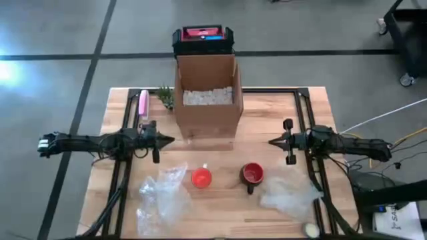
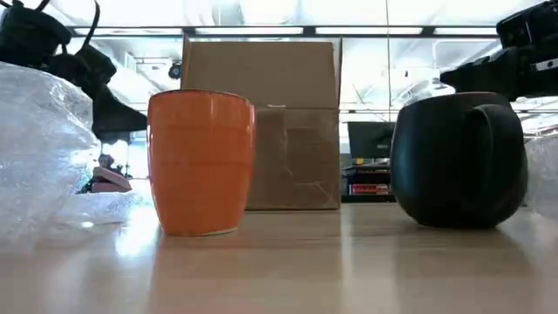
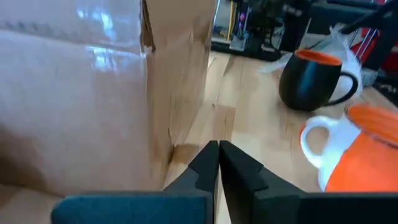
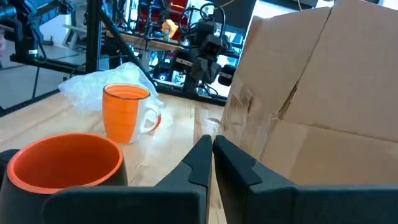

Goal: Wrap mug
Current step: Prepare the left transparent bubble wrap

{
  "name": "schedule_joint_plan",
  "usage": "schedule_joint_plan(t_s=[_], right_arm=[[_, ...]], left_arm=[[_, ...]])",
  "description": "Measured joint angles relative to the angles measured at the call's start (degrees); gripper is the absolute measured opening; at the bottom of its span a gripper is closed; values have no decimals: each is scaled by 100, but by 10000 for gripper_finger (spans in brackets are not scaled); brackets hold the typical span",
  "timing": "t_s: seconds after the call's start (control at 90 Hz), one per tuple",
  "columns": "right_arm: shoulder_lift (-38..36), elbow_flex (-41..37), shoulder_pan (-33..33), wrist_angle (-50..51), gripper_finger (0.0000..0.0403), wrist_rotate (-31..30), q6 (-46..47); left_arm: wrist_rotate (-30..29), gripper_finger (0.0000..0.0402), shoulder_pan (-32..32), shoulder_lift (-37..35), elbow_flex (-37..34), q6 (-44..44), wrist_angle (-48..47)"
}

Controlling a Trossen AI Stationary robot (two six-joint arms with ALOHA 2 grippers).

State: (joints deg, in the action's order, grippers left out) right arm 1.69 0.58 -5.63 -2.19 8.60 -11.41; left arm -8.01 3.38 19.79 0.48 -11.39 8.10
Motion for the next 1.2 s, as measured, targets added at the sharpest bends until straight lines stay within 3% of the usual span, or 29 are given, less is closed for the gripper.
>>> schedule_joint_plan(t_s=[0.167,0.244,0.322,0.378,0.489,0.589,0.711,0.944,1.067,1.2], right_arm=[[-1,2,0,-404,2,78,2165],[6,0,0,-728,2,-96,2793],[-8,0,0,-1048,2,-227,3542],[8,0,-2,-1452,2,-448,3645],[118,72,-2,-1764,2,-312,3213],[287,200,-2,-1812,2,-249,3042],[478,257,0,-1775,2,-239,2958],[973,260,-2,-1153,2,-219,2822],[1262,260,-2,-1140,2,-221,2721],[1425,260,-2,-1169,2,-215,2712]], left_arm=[[-66,0,4,17,1,-878,986],[-94,0,36,20,60,-604,1721],[-31,0,-2,26,765,-219,1460],[72,0,-169,216,1592,258,666],[-165,0,-545,1165,3488,365,-2264],[120,0,-1048,2263,4868,-472,-4967],[450,0,-1962,3335,5832,-1664,-6897],[577,0,-3421,4464,5892,-3100,-6868],[592,16,-3364,4853,5859,-3383,-6805],[869,64,-3130,4967,5926,-3315,-6822]])
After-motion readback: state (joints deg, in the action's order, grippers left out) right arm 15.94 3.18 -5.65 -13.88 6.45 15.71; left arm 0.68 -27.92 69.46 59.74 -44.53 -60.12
